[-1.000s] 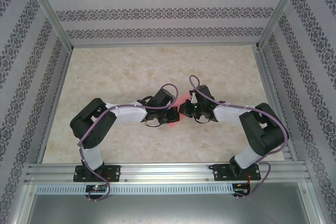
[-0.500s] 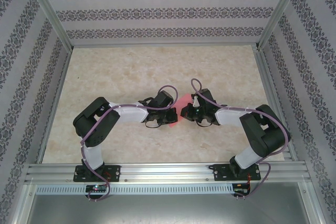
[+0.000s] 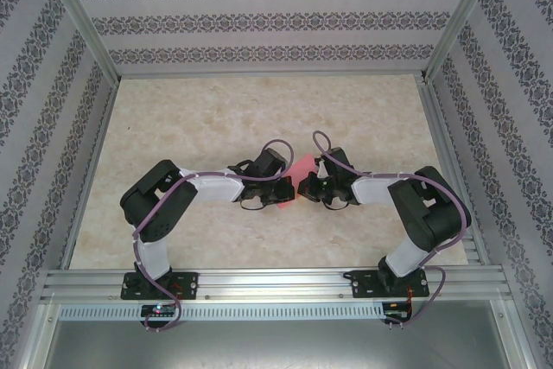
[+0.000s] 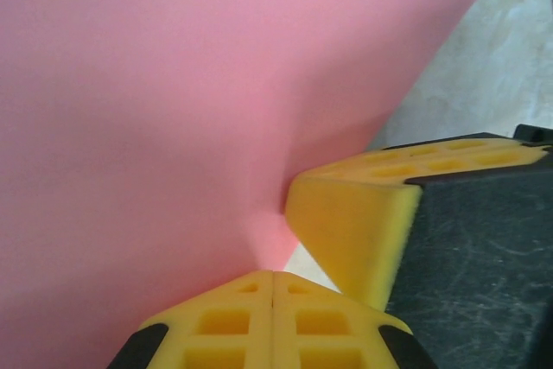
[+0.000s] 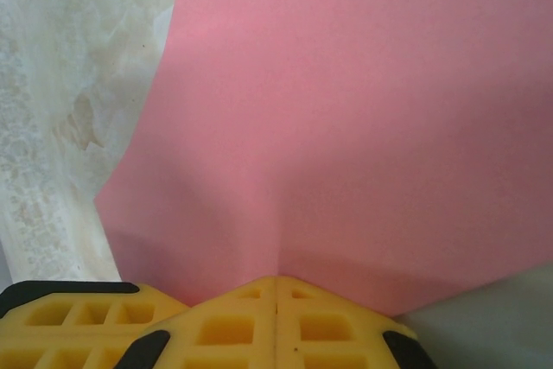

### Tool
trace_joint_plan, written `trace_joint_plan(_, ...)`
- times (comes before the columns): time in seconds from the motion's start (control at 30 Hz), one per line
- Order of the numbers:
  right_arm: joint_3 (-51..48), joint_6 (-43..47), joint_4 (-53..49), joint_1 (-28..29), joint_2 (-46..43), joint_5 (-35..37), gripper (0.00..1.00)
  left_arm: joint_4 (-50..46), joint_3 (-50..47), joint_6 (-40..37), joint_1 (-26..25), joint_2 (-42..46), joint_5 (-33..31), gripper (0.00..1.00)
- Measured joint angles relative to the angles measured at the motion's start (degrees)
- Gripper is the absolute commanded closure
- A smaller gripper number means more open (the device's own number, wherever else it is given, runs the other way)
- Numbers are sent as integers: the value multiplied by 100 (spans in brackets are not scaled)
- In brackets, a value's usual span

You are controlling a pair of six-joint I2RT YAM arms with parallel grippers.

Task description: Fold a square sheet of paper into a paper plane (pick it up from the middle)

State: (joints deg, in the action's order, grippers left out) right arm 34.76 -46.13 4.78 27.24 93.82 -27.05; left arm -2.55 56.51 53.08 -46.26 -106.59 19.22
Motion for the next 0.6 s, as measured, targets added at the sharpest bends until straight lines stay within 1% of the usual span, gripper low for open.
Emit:
trace_joint_plan(0.17,0,15,0,-4,0,-7,100,46,0,2,0,-155,-2,100)
trace_joint_plan(0.4,0,144,-7,-146,26,-131,100,166,-83,63,7,-160,0,100)
trace_joint_plan(0.6,57,385,-74,-511,105,-334,100,411,-258,131,7,-111,-2,100)
